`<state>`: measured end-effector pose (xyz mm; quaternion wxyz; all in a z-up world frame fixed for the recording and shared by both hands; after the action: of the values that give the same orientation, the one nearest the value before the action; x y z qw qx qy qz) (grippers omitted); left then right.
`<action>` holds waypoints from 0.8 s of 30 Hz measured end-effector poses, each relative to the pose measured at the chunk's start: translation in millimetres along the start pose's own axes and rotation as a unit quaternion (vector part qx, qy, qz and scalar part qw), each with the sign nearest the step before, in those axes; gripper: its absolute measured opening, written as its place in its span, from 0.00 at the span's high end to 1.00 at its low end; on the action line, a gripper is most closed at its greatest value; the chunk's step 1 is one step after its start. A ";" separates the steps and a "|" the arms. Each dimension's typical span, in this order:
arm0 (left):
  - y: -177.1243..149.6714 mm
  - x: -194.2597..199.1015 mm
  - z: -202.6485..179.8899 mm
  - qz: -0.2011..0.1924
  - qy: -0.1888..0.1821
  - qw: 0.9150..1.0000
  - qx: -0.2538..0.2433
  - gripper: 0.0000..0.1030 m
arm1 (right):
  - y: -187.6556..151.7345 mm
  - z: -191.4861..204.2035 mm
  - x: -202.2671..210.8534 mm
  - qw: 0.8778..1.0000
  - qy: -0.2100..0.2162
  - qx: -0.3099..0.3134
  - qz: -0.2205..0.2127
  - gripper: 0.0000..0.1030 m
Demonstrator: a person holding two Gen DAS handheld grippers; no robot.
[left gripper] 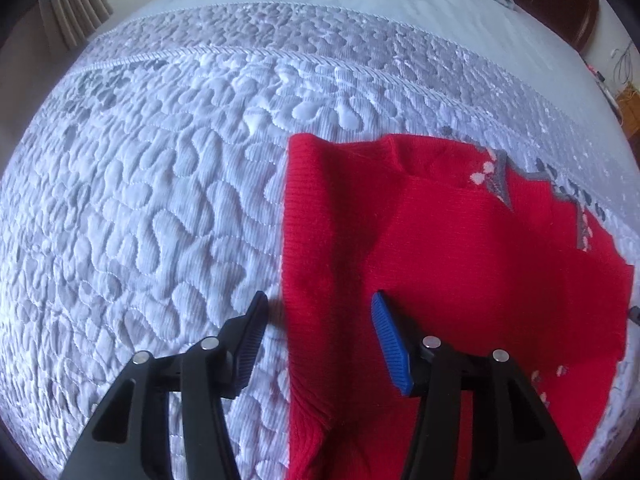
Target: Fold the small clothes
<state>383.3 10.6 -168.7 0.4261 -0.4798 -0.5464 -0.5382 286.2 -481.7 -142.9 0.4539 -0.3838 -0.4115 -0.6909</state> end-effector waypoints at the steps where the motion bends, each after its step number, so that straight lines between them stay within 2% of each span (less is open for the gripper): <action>1: -2.2 0.0 -1.2 0.002 -0.003 1.000 -0.003 0.47 | -1.5 4.3 -1.6 1.000 0.008 0.002 0.004 0.79; 3: -5.3 -3.5 -6.3 0.002 0.017 1.000 -0.021 0.47 | -1.5 12.6 -5.1 1.000 0.014 0.005 0.011 0.79; 6: -6.4 -8.2 -12.7 -0.001 0.032 0.999 -0.030 0.44 | -1.2 14.6 -24.7 0.999 -0.014 -0.010 0.042 0.79; 9: -5.9 -11.4 -13.0 0.001 0.037 0.999 -0.033 0.43 | -6.0 16.9 -32.8 0.999 0.007 -0.006 0.049 0.78; 10: -5.3 -12.7 -14.4 0.002 0.039 0.999 -0.035 0.43 | -7.0 19.0 -33.4 0.999 0.012 -0.003 0.049 0.82; 11: -5.1 -13.4 -14.1 0.003 0.042 0.998 -0.038 0.43 | -8.2 20.5 -33.8 0.998 0.019 0.000 0.052 0.94; 17: -3.1 -20.5 -16.0 0.016 0.049 0.998 -0.043 0.42 | -11.5 10.5 -30.0 0.998 0.009 -0.021 0.062 0.96; 21: -1.7 -24.7 -18.0 0.010 0.050 0.998 -0.041 0.40 | -13.8 8.8 -41.3 0.998 -0.008 -0.021 0.066 0.95; 24: -2.5 -25.3 -13.8 0.004 0.054 0.998 -0.042 0.40 | -12.6 16.3 -34.3 0.998 -0.023 -0.010 0.058 0.93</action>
<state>384.6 -4.7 -193.2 0.4370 -0.4696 -0.4974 -0.5840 286.9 -453.0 -170.7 0.4795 -0.4270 -0.3918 -0.6589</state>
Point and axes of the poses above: each gripper's, at about its wrist camera, not at the fingertips, and x roughly against the way its jaws point, z to its left, y to its top, the point moved 3 cm from there along -x, roughly the way its jaws point, and after that the axes turned 3 degrees about z, right-handed, at the moved point
